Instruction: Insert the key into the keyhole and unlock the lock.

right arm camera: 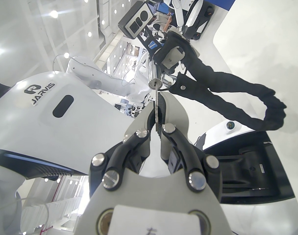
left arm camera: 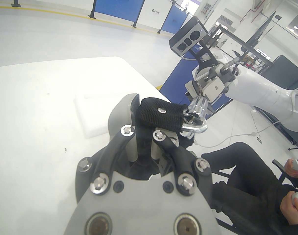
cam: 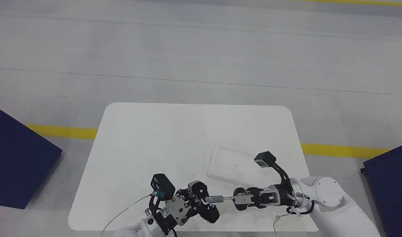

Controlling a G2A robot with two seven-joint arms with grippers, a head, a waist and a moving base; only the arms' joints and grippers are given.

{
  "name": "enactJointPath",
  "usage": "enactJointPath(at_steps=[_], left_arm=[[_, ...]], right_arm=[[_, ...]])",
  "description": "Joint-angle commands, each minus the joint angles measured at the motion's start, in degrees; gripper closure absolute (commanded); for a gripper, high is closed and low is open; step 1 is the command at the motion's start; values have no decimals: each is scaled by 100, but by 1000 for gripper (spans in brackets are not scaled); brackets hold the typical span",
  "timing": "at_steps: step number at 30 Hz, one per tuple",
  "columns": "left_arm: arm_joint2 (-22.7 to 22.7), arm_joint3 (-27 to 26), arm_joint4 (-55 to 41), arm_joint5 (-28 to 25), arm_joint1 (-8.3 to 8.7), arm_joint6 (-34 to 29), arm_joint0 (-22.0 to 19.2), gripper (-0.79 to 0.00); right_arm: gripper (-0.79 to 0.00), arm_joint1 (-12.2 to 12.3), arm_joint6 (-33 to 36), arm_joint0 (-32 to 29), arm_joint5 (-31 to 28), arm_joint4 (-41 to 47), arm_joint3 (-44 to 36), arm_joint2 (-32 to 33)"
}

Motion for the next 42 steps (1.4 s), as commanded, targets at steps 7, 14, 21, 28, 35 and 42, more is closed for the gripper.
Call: enactJointPath(at_steps=[7,14,21,28,35,42], left_arm=[[0,0,0,0,0,0,0,0],[0,0,0,0,0,0,0,0],[0,0,0,0,0,0,0,0],[0,0,0,0,0,0,0,0],[0,0,0,0,0,0,0,0],[0,0,0,0,0,0,0,0]], right_arm=[[0,-16,42,25,47,38,7,-29],[0,-23,120,19,97,128,9,-21],[0,-32,119,20,161,135,9,-16],[0,-45,48,34,265,83,0,-39],[0,-57,22,39,320,54,-12,-55],[0,-65,5,31,384,31,-38,-51]])
